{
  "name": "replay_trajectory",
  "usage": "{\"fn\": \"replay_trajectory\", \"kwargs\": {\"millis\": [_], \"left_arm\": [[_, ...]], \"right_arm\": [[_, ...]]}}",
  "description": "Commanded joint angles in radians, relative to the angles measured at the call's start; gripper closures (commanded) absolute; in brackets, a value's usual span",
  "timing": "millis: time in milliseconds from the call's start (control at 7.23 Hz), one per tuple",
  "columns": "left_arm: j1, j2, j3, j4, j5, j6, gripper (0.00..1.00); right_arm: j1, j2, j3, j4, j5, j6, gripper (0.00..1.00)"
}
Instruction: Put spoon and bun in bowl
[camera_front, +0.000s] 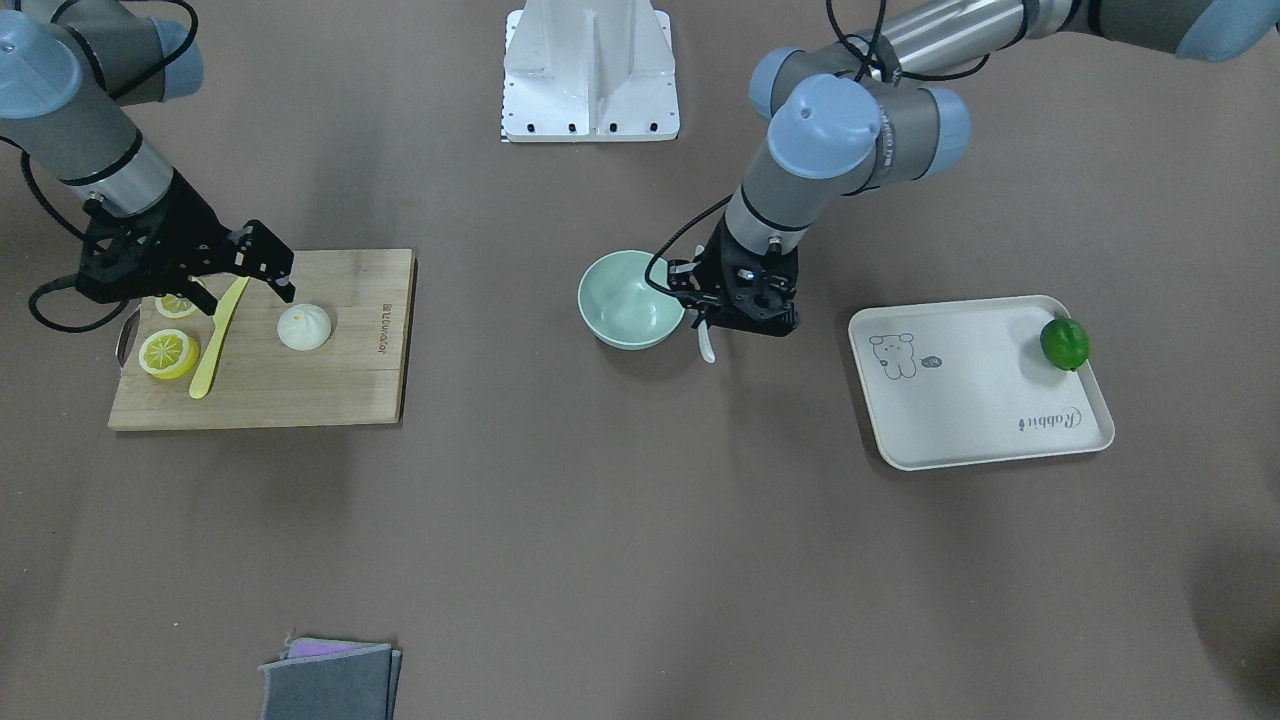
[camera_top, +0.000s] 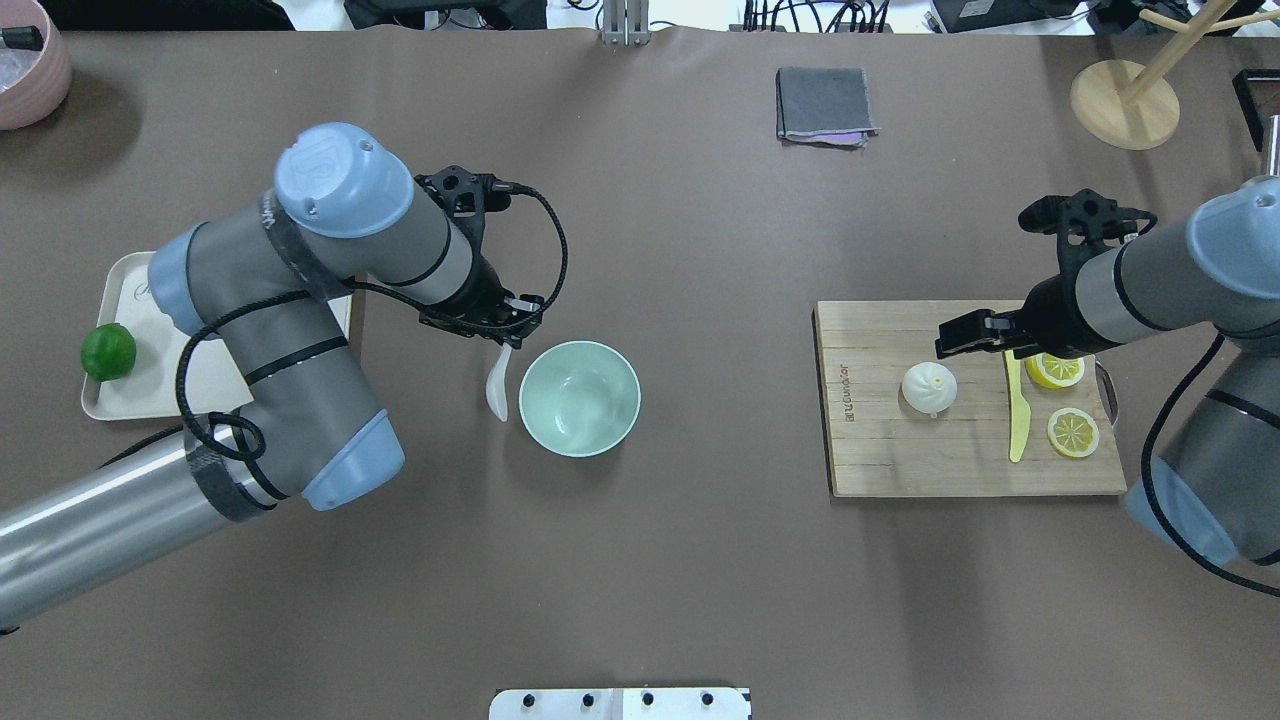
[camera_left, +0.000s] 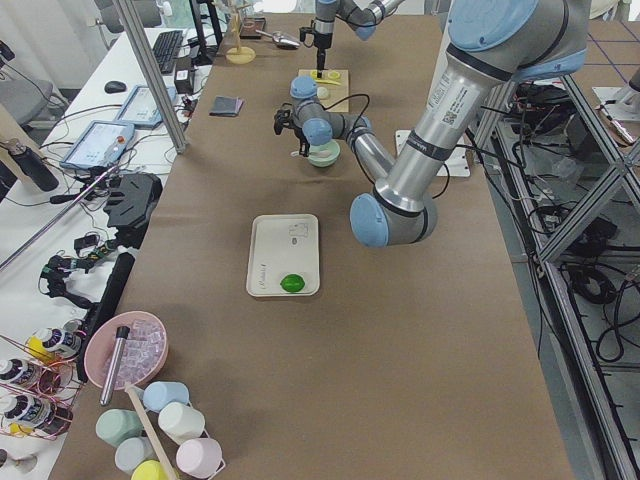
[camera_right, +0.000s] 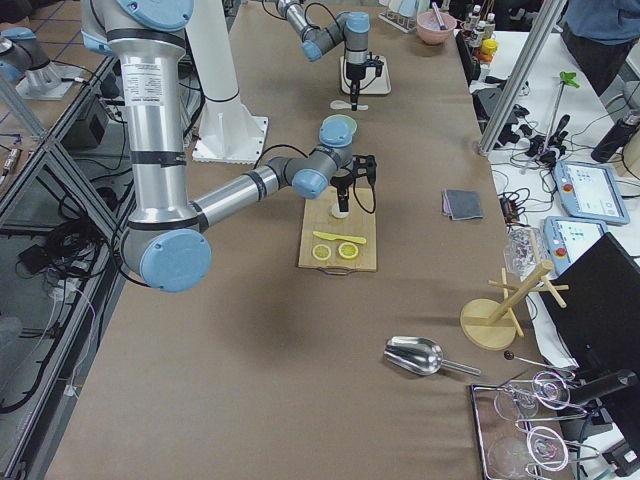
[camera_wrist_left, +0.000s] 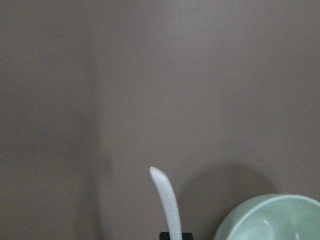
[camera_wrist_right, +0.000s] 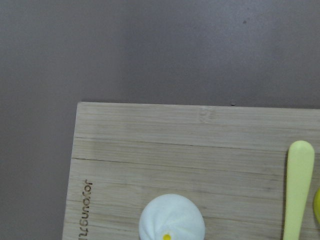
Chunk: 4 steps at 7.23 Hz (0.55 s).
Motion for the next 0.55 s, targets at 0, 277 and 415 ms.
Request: {"fn": "replay_trajectory", "kwargs": {"millis": [0,277,415], "left_arm": [[0.03,-0.042,0.066,-0.058,0.049,-0.035,0.54],[0.03,-0.044,0.068,-0.069,0.051,-0.034,0.03],[0.024,-0.039,0.054,-0.064,0.051,-0.036,0.03]], "right_arm": [[-0.038,0.015,-0.018,-0.004,-0.026,0.001,0.02],[-0.068,0.046,-0.053,-0.004,-0.093,0.001,0.07],[-0.073,0.049,-0.055,-0.005,-0.095,0.001,0.19]]}}
